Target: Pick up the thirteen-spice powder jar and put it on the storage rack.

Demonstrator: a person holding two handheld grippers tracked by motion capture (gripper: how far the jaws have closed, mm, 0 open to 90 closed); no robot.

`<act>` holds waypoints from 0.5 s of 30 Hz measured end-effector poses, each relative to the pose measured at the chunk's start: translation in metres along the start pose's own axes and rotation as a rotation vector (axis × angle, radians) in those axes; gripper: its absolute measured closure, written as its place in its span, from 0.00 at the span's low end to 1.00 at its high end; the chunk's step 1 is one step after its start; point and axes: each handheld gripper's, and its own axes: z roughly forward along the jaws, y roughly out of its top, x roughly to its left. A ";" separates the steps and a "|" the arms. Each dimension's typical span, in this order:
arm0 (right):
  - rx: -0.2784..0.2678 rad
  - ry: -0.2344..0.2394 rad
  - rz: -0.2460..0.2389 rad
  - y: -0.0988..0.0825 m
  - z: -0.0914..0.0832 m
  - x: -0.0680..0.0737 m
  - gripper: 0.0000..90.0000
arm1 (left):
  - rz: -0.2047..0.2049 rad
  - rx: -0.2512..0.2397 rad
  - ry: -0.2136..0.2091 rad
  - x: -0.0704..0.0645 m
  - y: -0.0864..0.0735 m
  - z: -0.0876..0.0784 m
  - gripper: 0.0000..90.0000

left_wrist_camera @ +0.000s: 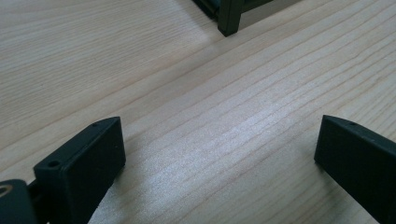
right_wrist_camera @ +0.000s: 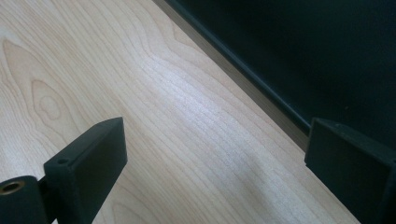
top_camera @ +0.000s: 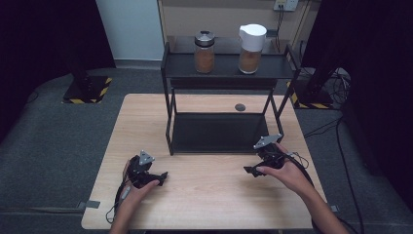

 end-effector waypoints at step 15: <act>-0.057 0.022 0.030 -0.025 0.012 0.007 0.06 | 0.000 0.000 0.000 0.000 0.000 0.000 0.01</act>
